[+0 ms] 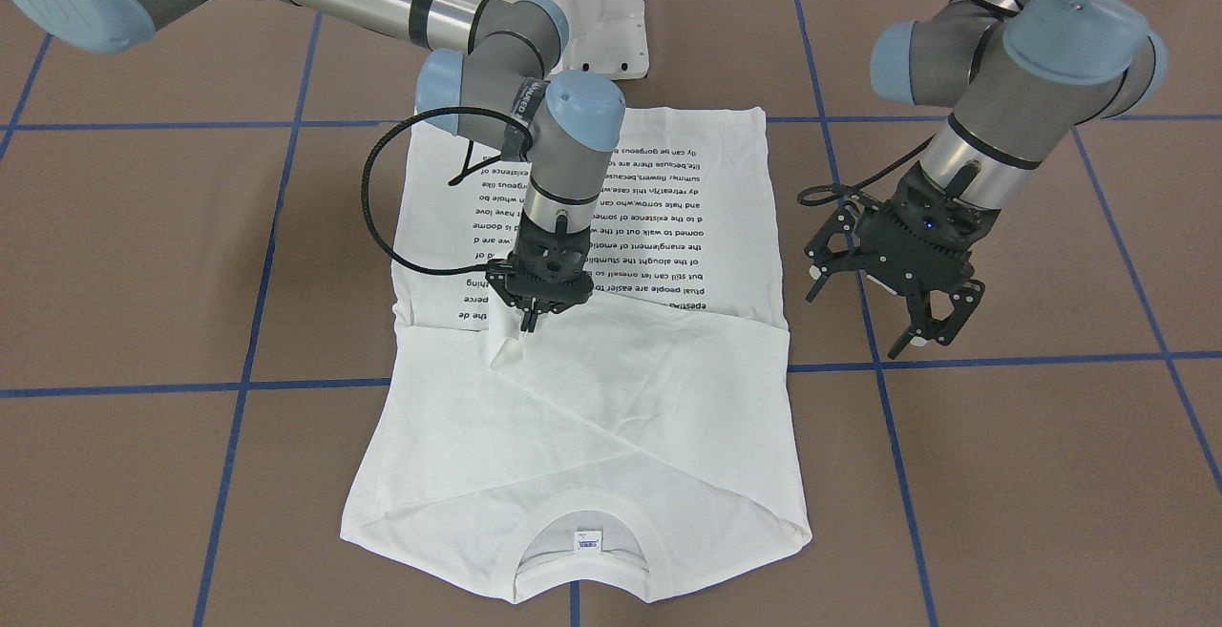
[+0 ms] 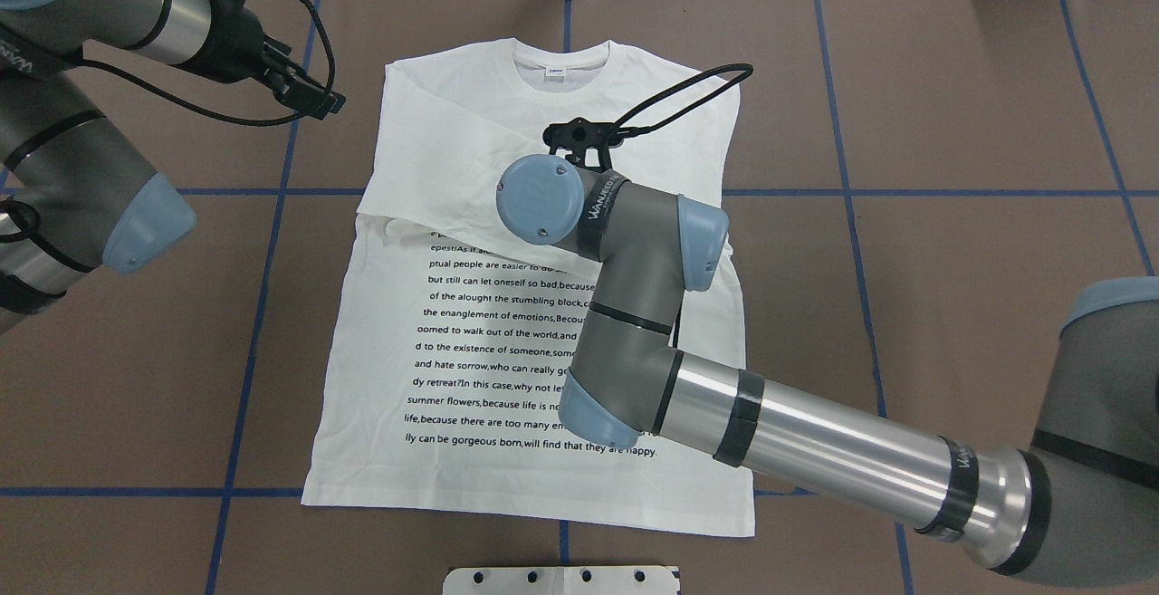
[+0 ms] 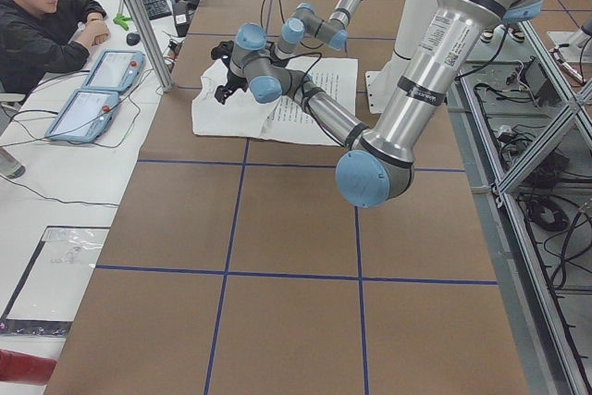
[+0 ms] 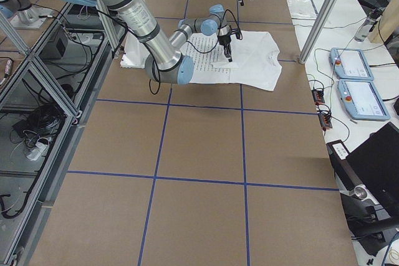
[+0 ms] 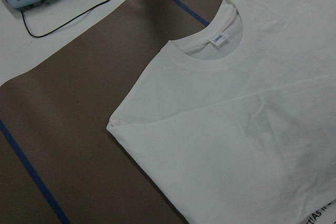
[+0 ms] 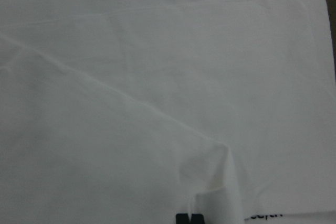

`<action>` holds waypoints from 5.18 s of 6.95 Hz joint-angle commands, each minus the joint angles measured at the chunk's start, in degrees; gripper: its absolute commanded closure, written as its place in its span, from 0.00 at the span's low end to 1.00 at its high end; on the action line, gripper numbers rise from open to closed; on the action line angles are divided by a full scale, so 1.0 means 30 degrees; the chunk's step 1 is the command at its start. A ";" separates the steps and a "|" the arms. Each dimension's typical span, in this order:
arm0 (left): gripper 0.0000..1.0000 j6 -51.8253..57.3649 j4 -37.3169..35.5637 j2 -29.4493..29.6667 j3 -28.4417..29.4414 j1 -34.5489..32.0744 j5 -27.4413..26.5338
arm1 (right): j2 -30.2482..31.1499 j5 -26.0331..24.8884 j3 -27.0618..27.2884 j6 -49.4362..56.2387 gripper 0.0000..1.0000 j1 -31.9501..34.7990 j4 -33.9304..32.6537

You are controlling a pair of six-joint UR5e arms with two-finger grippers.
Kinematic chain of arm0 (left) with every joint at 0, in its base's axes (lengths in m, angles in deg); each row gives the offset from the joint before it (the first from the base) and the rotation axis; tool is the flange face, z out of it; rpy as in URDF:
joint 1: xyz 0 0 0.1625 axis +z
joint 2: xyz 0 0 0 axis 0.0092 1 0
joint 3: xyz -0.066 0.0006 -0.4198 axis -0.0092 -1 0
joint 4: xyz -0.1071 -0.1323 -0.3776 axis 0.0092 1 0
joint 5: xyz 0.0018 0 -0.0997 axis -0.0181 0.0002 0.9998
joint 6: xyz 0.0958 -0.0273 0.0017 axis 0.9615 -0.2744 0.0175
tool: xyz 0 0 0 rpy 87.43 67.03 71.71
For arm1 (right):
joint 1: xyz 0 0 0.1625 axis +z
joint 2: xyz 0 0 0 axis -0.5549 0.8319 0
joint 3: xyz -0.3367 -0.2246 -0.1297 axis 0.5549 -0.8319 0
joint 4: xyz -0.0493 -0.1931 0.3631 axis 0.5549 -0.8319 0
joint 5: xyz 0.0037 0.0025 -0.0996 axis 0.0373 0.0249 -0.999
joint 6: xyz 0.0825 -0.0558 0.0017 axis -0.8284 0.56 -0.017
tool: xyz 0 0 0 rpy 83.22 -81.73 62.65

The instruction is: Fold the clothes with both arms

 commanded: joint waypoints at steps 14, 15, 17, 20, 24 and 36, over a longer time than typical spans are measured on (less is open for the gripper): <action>0.00 -1.3150 0.1161 -0.6834 -0.7124 0.6612 -0.5115 | 1.1960 -0.0884 1.6314 -0.4570 0.00 -0.3175 -0.0661; 0.00 -1.4992 0.1161 -0.7949 -0.7804 0.8569 -0.6723 | 1.2958 -0.2405 1.7310 -0.6327 0.00 -0.4873 -0.0661; 0.00 -1.7984 0.1074 -0.9214 -0.7869 1.2174 -0.9596 | 1.3173 -0.2772 1.7409 -0.6403 0.00 -0.5447 -0.0661; 0.00 -2.0336 -0.0529 -0.9484 -0.7723 1.5581 -1.1714 | 1.3202 -0.2801 1.7321 -0.6403 0.00 -0.5477 -0.0661; 0.14 -2.0372 -0.1680 -0.9512 -0.7664 1.6381 -1.1925 | 1.3202 -0.2801 1.7175 -0.6432 0.00 -0.5535 -0.0661; 1.00 -2.0666 -0.1944 -0.9454 -0.8391 1.6470 -1.1867 | 1.3232 -0.2830 1.7203 -0.6548 0.00 -0.6032 -0.0632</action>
